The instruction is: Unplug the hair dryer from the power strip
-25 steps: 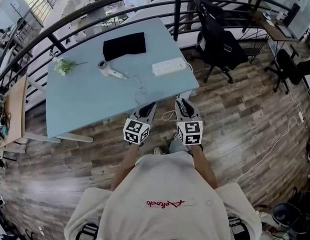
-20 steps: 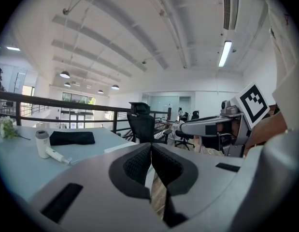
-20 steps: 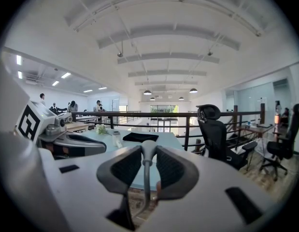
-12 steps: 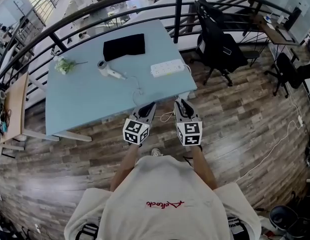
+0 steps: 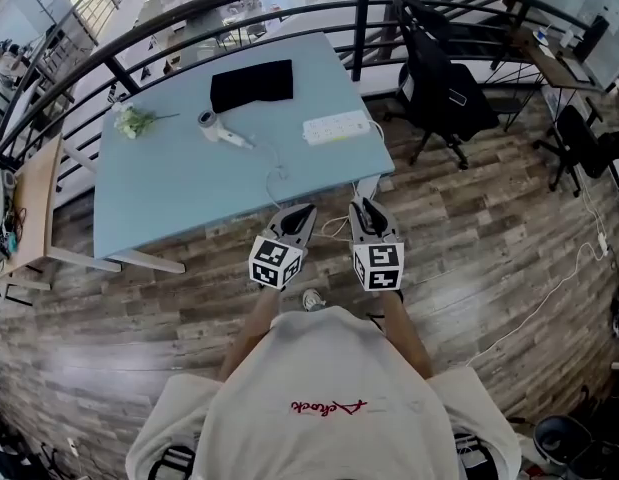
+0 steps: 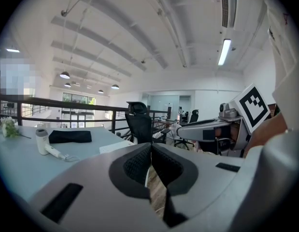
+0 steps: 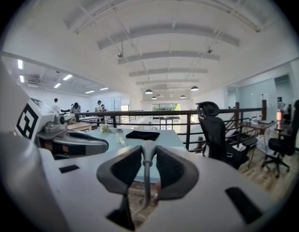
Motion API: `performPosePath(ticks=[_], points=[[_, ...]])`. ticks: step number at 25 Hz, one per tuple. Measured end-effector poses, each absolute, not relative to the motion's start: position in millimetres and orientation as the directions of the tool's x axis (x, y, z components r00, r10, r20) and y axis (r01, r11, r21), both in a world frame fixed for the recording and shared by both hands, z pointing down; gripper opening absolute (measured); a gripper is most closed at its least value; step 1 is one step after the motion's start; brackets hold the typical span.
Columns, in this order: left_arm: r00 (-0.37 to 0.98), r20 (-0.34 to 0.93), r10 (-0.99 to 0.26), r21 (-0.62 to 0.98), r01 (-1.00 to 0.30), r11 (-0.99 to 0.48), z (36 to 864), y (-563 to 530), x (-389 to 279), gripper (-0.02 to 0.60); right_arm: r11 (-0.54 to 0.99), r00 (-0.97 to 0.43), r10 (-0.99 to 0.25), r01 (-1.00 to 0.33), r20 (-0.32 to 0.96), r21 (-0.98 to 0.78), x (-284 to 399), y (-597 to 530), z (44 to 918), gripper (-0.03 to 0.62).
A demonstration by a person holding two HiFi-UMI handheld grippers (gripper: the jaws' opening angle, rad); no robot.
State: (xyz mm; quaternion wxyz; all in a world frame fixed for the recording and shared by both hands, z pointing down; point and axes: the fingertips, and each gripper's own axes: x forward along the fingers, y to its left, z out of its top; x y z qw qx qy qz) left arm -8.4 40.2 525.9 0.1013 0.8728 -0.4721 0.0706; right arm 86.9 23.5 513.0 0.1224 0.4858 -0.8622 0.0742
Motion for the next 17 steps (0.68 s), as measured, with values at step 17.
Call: performPosePath(ticks=[17], points=[[0.544,0.214,-0.811,0.1,-0.838,-0.536,522.6,28.2,-9.4,0.009,0.511,-0.493,-0.826,-0.859,0.273,-0.005,86.6,10.7,510.5,0.107]])
